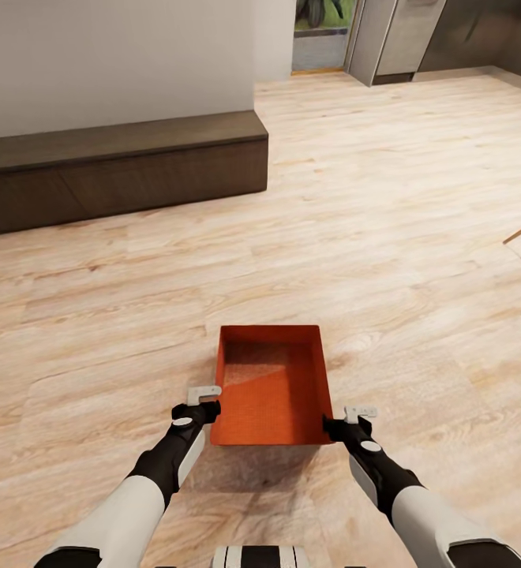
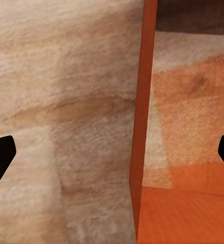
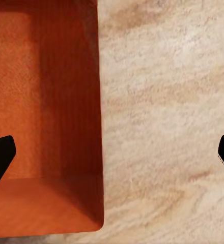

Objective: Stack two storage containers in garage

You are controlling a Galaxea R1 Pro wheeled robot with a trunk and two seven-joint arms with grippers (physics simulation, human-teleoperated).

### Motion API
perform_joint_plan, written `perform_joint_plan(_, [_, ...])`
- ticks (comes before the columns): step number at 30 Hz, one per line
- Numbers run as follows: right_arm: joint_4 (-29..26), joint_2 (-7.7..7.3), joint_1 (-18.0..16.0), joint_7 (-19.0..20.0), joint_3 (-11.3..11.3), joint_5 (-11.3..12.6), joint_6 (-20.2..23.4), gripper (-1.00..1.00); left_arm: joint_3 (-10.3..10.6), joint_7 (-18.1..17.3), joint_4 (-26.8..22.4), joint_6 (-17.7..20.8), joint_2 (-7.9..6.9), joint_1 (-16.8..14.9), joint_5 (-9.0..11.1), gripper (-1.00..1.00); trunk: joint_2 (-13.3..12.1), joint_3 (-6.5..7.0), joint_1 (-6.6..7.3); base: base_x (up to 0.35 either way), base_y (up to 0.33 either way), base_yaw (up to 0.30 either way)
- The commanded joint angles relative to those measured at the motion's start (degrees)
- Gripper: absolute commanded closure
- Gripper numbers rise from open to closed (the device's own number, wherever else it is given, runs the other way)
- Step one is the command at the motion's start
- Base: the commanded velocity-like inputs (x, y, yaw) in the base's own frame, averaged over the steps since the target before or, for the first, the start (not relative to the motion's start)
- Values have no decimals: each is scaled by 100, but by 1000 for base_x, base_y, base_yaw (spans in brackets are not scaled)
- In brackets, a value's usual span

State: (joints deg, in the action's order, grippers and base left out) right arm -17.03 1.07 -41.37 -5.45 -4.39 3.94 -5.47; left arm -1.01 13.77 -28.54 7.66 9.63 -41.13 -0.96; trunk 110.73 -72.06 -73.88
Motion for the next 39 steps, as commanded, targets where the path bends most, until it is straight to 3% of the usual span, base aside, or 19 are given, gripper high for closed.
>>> perform_joint_plan(1, [-77,-5,-3,-39,-46,43,33,-100,-13,13,-14,34,3,0,-10,-100,43,-22,-22,0,0,0])
perform_joint_plan(6, [-576,-4,-3,-43,-42,45,514,-100,-22,-2,-28,34,23,0,1,-100,243,-111,-132,0,0,0])
perform_joint_plan(11, [-952,-16,-3,-44,-44,44,685,-100,-21,2,-31,34,31,0,-5,-100,444,-201,-242,0,0,0])
perform_joint_plan(39, [-986,38,-3,-32,-81,1,664,-100,-31,20,-328,34,36,0,-1,-100,1567,-704,-857,0,0,0])
